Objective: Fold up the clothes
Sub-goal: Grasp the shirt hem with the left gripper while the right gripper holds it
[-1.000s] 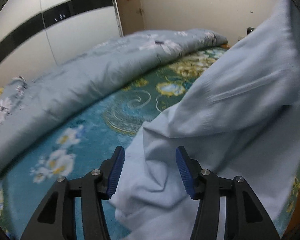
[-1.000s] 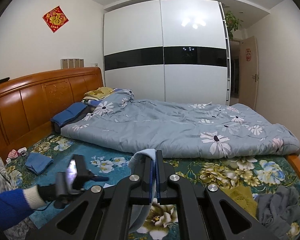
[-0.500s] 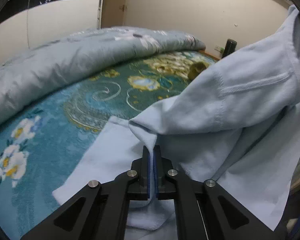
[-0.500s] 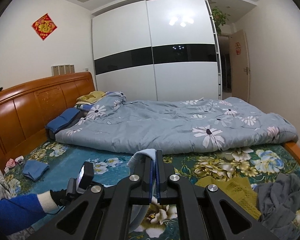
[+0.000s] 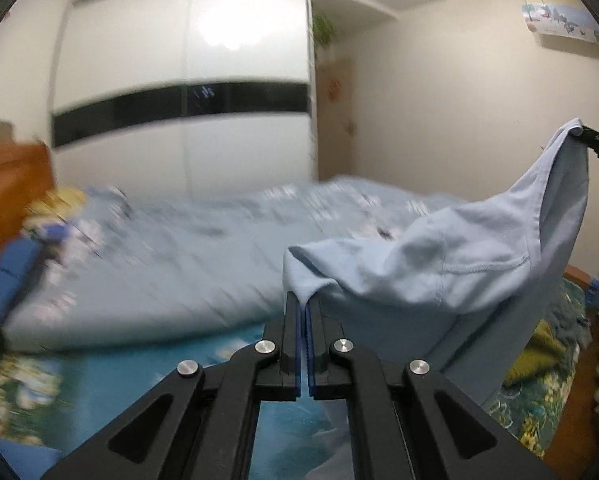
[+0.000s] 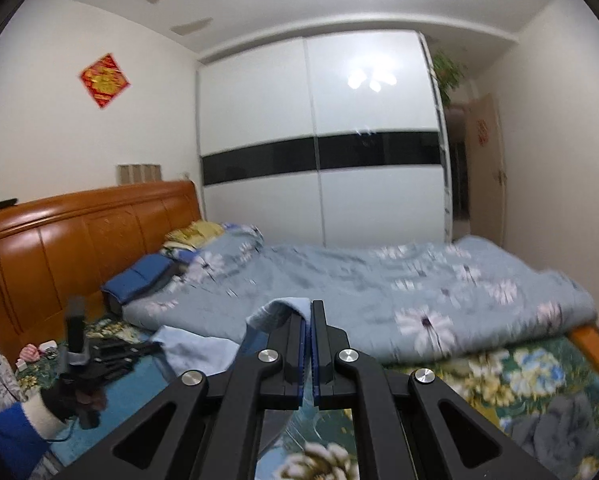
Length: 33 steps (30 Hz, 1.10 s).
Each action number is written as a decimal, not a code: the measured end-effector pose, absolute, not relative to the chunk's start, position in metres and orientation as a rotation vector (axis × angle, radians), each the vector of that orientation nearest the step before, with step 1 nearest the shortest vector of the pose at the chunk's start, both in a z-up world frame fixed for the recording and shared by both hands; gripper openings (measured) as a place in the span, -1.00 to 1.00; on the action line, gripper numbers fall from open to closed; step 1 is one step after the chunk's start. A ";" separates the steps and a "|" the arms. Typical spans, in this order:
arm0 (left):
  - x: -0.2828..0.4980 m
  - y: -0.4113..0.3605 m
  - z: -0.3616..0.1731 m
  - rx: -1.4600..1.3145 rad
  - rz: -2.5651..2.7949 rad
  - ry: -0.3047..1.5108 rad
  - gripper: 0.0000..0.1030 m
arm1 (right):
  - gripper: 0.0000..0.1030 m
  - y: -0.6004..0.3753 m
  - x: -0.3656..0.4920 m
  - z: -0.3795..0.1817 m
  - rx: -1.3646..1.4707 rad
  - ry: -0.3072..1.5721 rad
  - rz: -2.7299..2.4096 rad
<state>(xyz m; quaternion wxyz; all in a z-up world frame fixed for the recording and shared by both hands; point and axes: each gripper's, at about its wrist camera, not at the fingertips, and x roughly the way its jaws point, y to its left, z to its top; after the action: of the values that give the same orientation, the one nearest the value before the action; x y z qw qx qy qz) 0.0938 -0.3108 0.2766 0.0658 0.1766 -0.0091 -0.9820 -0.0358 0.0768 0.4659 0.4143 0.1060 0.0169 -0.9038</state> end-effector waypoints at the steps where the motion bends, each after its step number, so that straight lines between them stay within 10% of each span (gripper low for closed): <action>1: 0.108 -0.309 0.289 0.500 -2.943 -0.049 -0.96 | -0.94 0.075 -0.028 0.476 0.244 0.048 -2.264; 15: 0.265 -0.285 0.375 0.239 -2.688 -0.232 -0.95 | -0.94 0.091 0.061 0.540 0.066 0.119 -2.253; 33: 0.257 -0.310 0.302 0.491 -2.649 -0.228 -0.90 | -0.94 0.006 -0.004 0.468 0.242 0.286 -2.217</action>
<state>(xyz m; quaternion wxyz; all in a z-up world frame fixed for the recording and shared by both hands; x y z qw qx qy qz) 0.2567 -0.3095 0.3020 0.2171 0.1773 -0.0824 -0.9564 -0.0042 0.0057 0.4685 0.4317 0.0969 0.1148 -0.8894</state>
